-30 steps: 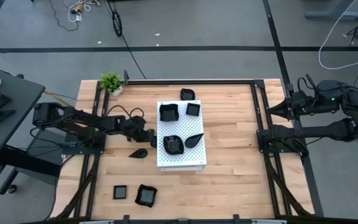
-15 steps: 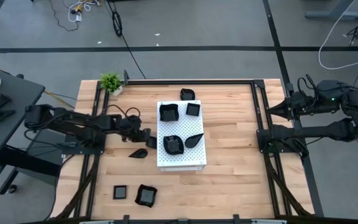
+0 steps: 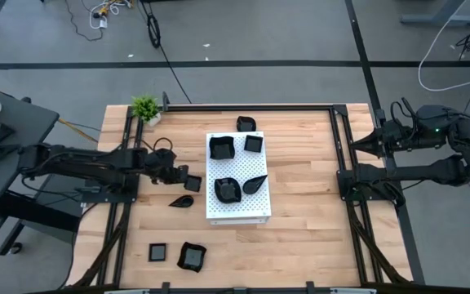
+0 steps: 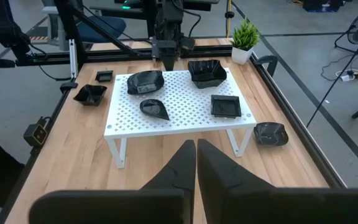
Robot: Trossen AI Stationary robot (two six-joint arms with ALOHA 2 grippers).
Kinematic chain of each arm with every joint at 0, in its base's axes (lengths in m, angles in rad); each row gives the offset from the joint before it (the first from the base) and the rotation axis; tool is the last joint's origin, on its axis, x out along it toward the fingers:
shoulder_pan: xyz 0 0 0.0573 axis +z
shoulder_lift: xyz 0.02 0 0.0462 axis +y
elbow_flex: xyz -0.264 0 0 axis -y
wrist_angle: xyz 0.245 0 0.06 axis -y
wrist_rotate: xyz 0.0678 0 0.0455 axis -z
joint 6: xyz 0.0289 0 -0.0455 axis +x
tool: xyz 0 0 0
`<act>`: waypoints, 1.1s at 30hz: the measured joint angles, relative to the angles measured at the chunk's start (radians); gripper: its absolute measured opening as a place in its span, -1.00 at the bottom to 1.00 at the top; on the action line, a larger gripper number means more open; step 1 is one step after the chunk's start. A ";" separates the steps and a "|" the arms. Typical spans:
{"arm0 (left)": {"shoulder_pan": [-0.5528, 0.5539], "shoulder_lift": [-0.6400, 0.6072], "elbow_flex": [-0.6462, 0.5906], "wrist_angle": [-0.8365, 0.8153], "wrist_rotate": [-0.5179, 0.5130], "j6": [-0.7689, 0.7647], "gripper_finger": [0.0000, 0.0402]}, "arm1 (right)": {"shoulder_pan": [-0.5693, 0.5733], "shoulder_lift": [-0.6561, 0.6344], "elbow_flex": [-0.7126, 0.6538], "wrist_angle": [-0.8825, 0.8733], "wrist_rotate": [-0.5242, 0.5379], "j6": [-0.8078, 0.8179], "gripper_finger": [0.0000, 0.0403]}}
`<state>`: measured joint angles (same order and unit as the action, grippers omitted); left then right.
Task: Pick & Place Mini shaped plates
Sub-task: Stack the black square plate on top of the other black square plate on the shelf
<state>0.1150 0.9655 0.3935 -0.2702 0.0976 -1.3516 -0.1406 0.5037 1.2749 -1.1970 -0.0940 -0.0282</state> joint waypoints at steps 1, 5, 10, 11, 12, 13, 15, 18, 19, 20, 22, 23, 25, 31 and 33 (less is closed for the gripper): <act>0.000 -0.021 0.000 -0.029 -0.005 -0.003 -0.97 | 0.000 0.000 0.000 0.000 0.000 0.000 -0.89; 0.000 -0.093 0.000 -0.105 -0.010 -0.017 -0.97 | 0.000 0.000 0.000 0.000 0.000 0.000 -0.89; 0.000 -0.125 0.029 -0.127 -0.027 -0.031 -0.98 | 0.000 0.000 0.000 0.000 0.000 0.000 -0.89; 0.000 -0.125 0.047 -0.136 -0.037 -0.028 -0.98 | 0.000 0.000 0.000 0.000 0.000 0.000 -0.89; 0.001 -0.125 0.069 -0.149 -0.048 -0.023 -0.97 | 0.000 0.000 0.000 0.000 0.000 0.000 -0.89; 0.004 -0.125 0.089 -0.164 -0.055 -0.015 -0.97 | 0.000 0.000 0.000 0.000 0.000 0.000 -0.89; 0.016 -0.125 0.135 -0.210 -0.063 0.008 -0.97 | 0.000 0.000 0.000 0.000 0.000 0.000 -0.89; 0.036 -0.124 0.215 -0.280 -0.073 0.051 -0.98 | 0.000 0.000 0.000 0.000 0.000 0.000 -0.89; 0.042 -0.123 0.241 -0.304 -0.076 0.058 -0.98 | 0.000 0.000 0.000 0.000 0.000 0.000 -0.89; 0.049 -0.122 0.269 -0.329 -0.080 0.074 -0.98 | 0.000 0.000 0.000 0.000 0.000 0.000 -0.89; 0.061 -0.122 0.319 -0.378 -0.087 0.096 -0.97 | 0.000 0.000 0.000 0.000 0.000 0.000 -0.89; 0.066 -0.122 0.345 -0.404 -0.091 0.105 -0.97 | 0.000 0.000 0.000 0.000 0.000 0.000 -0.89; 0.075 -0.115 0.387 -0.450 -0.099 0.122 -0.97 | 0.000 0.000 0.000 0.000 0.000 0.000 -0.89; 0.097 -0.070 0.507 -0.536 -0.129 0.185 -0.98 | 0.000 0.000 0.000 0.000 0.000 0.000 -0.89; 0.110 -0.047 0.543 -0.538 -0.131 0.209 -0.97 | 0.000 0.000 0.000 0.000 0.000 0.000 -0.89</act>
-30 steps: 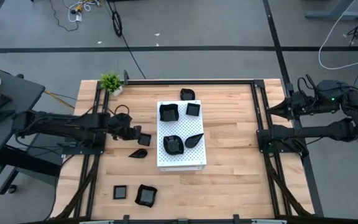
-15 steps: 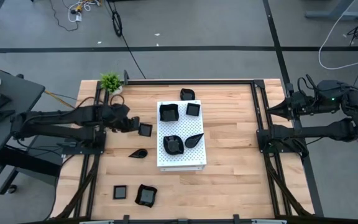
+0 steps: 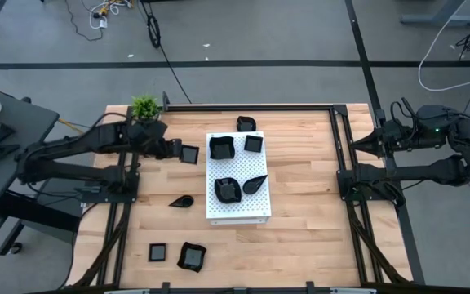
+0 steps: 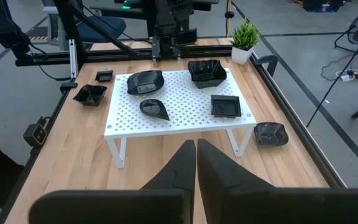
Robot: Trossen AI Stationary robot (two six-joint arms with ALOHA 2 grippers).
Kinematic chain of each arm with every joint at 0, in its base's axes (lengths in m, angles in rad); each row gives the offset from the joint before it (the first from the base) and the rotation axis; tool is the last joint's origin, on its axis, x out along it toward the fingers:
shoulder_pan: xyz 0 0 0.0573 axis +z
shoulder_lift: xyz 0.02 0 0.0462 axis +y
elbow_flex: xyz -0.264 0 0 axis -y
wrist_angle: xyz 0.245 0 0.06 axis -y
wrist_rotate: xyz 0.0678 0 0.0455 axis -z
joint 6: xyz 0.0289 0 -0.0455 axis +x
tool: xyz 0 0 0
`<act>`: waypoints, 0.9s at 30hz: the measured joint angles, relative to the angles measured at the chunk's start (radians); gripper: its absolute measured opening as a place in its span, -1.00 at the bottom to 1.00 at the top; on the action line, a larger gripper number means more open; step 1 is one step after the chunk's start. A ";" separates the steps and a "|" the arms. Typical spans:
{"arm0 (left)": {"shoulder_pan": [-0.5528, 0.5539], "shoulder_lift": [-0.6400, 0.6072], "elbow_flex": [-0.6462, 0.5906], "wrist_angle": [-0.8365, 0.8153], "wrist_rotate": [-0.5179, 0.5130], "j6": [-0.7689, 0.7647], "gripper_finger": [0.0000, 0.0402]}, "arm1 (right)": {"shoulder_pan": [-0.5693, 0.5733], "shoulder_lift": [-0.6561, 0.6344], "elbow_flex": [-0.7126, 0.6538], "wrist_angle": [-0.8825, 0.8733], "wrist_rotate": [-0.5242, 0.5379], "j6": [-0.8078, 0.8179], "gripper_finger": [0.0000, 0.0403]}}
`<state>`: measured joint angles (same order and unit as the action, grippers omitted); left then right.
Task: Pick & Place Mini shaped plates
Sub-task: Stack the black square plate on top of the other black square plate on the shelf
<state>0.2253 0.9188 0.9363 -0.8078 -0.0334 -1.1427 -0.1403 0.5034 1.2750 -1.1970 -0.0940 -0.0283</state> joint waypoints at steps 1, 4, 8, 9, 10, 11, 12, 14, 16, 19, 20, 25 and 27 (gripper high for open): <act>0.008 0.015 0.020 0.001 0.000 0.009 -0.96 | 0.000 0.000 0.000 0.000 0.000 0.000 -0.89; 0.028 0.064 0.079 0.000 0.000 0.045 -0.97 | 0.000 0.000 0.000 0.000 0.000 0.000 -0.89; 0.048 0.150 0.170 0.010 0.000 0.103 -0.98 | 0.000 0.000 0.000 0.000 0.000 0.000 -0.89; 0.053 0.172 0.190 0.020 0.001 0.112 -0.98 | 0.000 0.000 0.000 0.000 0.000 0.000 -0.89; 0.056 0.194 0.211 0.040 0.004 0.121 -0.98 | 0.000 0.000 0.000 0.000 0.000 0.000 -0.89; 0.061 0.216 0.229 0.061 0.010 0.132 -0.97 | 0.000 0.000 0.000 0.000 0.000 0.000 -0.89; 0.066 0.236 0.246 0.077 0.018 0.140 -0.96 | 0.000 0.000 0.000 0.000 0.000 0.000 -0.89; 0.076 0.276 0.275 0.128 0.043 0.158 -0.96 | 0.000 0.000 0.000 0.000 0.000 0.000 -0.89; 0.087 0.314 0.293 0.172 0.067 0.160 -0.96 | 0.000 0.000 0.000 0.000 0.000 0.000 -0.89; 0.098 0.365 0.317 0.238 0.111 0.160 -0.98 | 0.000 0.000 0.000 0.000 0.000 0.000 -0.89; 0.099 0.381 0.325 0.256 0.124 0.160 -0.98 | 0.000 0.000 0.000 0.000 0.000 0.000 -0.89; 0.099 0.460 0.353 0.336 0.167 0.159 -0.96 | 0.000 0.000 0.000 0.000 0.000 0.000 -0.89; 0.099 0.488 0.362 0.362 0.186 0.147 -0.96 | 0.000 0.000 0.000 0.000 0.000 0.000 -0.89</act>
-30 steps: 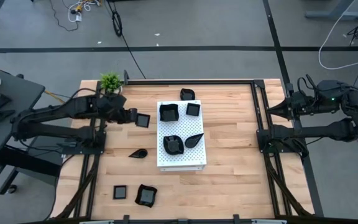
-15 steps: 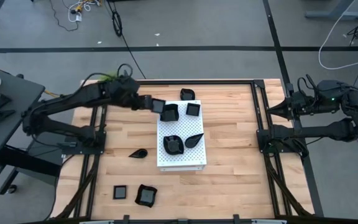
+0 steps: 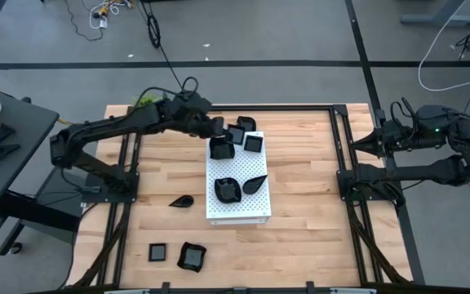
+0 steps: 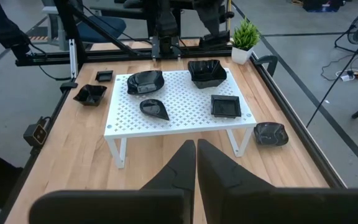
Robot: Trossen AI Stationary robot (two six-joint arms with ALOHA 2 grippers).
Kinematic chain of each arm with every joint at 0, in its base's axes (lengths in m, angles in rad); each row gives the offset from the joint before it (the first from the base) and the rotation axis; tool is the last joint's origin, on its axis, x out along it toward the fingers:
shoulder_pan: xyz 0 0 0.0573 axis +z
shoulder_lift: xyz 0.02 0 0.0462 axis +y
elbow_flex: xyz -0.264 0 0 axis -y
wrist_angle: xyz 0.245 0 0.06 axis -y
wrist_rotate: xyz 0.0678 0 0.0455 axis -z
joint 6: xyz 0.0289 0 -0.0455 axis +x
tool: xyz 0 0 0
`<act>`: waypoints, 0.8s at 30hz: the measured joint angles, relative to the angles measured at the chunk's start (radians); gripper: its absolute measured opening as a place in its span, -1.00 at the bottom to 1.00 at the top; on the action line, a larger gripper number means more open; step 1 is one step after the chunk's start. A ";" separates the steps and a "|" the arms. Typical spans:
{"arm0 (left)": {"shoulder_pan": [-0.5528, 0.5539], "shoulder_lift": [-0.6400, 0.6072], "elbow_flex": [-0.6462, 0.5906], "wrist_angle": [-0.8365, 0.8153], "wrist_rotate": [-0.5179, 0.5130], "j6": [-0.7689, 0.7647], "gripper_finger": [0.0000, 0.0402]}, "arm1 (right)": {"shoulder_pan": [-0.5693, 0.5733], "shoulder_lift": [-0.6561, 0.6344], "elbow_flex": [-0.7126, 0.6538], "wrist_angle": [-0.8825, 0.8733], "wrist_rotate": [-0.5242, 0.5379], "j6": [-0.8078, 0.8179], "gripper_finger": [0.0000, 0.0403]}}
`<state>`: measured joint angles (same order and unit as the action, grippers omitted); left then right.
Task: Pick & Place Mini shaped plates
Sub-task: Stack the black square plate on top of the other black square plate on the shelf
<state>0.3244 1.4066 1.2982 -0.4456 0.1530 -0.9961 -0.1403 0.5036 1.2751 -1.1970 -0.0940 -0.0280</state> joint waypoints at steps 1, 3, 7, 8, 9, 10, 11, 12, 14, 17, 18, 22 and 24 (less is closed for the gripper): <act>0.000 0.014 0.003 0.010 0.006 -0.012 -0.96 | 0.000 0.000 0.000 0.000 0.000 0.000 -0.89; 0.000 0.039 0.017 0.031 0.015 -0.019 -0.97 | 0.000 0.000 0.000 0.000 0.000 0.000 -0.89; 0.000 0.084 0.058 0.038 0.021 -0.041 -0.98 | 0.000 0.000 0.000 0.000 0.000 0.000 -0.89; 0.000 0.096 0.069 0.042 0.027 -0.044 -0.97 | 0.000 0.000 0.000 0.000 0.000 0.000 -0.89; 0.000 0.107 0.080 0.046 0.034 -0.051 -0.96 | 0.000 0.000 0.000 0.000 0.000 0.000 -0.89; 0.000 0.119 0.091 0.042 0.036 -0.057 -0.95 | 0.000 0.000 0.000 0.000 0.000 0.000 -0.89; 0.000 0.132 0.104 0.043 0.041 -0.060 -0.95 | 0.000 0.000 0.000 0.000 0.000 0.000 -0.89; 0.000 0.144 0.117 0.046 0.046 -0.062 -0.95 | 0.000 0.000 0.000 0.000 0.000 0.000 -0.89; 0.000 0.167 0.141 0.044 0.054 -0.067 -0.95 | 0.000 0.000 0.000 0.000 0.000 0.000 -0.89; -0.001 0.204 0.178 0.043 0.058 -0.067 -0.97 | 0.000 0.000 0.000 0.000 0.000 0.000 -0.89; -0.001 0.217 0.192 0.045 0.062 -0.067 -0.97 | 0.000 0.000 0.000 0.000 0.000 0.000 -0.89; -0.001 0.256 0.225 0.048 0.071 -0.072 -0.97 | 0.000 0.000 0.000 0.000 0.000 0.000 -0.89; -0.001 0.273 0.230 0.044 0.075 -0.089 -0.95 | 0.000 0.000 0.000 0.000 0.000 0.000 -0.89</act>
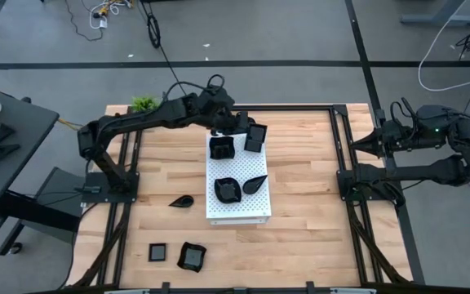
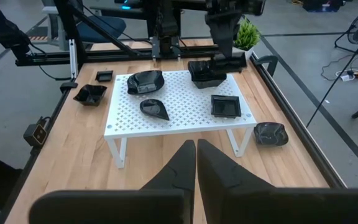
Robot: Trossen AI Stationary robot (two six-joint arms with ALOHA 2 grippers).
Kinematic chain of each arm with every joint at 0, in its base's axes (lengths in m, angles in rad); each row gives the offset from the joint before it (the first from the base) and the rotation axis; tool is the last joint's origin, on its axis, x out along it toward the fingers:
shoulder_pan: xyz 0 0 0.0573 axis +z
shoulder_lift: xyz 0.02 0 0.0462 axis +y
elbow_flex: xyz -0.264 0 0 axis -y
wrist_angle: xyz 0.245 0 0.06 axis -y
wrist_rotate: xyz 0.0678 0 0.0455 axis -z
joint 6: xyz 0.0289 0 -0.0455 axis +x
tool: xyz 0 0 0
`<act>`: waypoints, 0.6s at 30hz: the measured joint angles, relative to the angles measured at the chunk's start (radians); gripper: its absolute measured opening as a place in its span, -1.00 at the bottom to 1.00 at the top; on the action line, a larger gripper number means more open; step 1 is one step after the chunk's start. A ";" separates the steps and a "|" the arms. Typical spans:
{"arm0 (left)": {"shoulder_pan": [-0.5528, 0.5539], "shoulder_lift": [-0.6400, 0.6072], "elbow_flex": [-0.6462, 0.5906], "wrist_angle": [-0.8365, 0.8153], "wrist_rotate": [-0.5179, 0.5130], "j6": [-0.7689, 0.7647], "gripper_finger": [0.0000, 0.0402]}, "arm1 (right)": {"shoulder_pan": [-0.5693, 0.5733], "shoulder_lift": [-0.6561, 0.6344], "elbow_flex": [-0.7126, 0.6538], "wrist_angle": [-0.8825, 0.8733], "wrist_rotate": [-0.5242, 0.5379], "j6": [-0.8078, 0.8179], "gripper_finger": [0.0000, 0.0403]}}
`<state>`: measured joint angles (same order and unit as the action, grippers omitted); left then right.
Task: Pick & Place Mini shaped plates
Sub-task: Stack the black square plate on top of the other black square plate on the shelf
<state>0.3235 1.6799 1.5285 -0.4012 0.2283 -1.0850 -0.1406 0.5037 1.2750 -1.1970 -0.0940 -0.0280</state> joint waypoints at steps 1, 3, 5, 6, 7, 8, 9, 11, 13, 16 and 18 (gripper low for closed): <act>0.000 0.011 0.005 -0.001 0.003 -0.004 -0.95 | 0.000 0.000 0.000 0.000 0.000 0.000 -0.89; 0.000 0.027 0.008 -0.001 0.009 -0.004 -0.95 | 0.000 0.000 0.000 0.000 0.000 0.000 -0.89; 0.000 0.045 0.018 0.004 0.011 -0.006 -0.96 | 0.000 0.000 0.000 0.000 0.000 0.000 -0.89; 0.000 0.051 0.018 0.003 0.012 -0.007 -0.97 | 0.000 0.000 0.000 0.000 0.000 0.000 -0.89; 0.000 0.057 0.018 0.003 0.012 -0.013 -0.97 | 0.000 0.000 0.000 0.000 0.000 0.000 -0.89; 0.000 0.065 0.018 0.004 0.012 -0.022 -0.97 | 0.000 0.000 0.000 0.000 0.000 0.000 -0.89; 0.000 0.072 0.018 0.004 0.013 -0.028 -0.96 | 0.000 0.000 0.000 0.000 0.000 0.000 -0.89; 0.000 0.084 0.018 0.001 0.017 -0.031 -0.96 | 0.000 0.000 0.000 0.000 0.000 0.000 -0.89; -0.001 0.090 0.018 -0.003 0.021 -0.035 -0.96 | 0.000 0.000 0.000 0.000 0.000 0.000 -0.89; -0.001 0.090 0.018 -0.008 0.016 -0.054 -0.97 | 0.000 0.000 0.000 0.000 0.000 0.000 -0.89; -0.001 0.090 0.018 -0.016 0.005 -0.056 -0.97 | 0.000 0.000 0.000 0.000 0.000 0.000 -0.89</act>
<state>0.3222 1.7695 1.5463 -0.4169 0.2336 -1.1408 -0.1403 0.5037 1.2747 -1.1970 -0.0943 -0.0283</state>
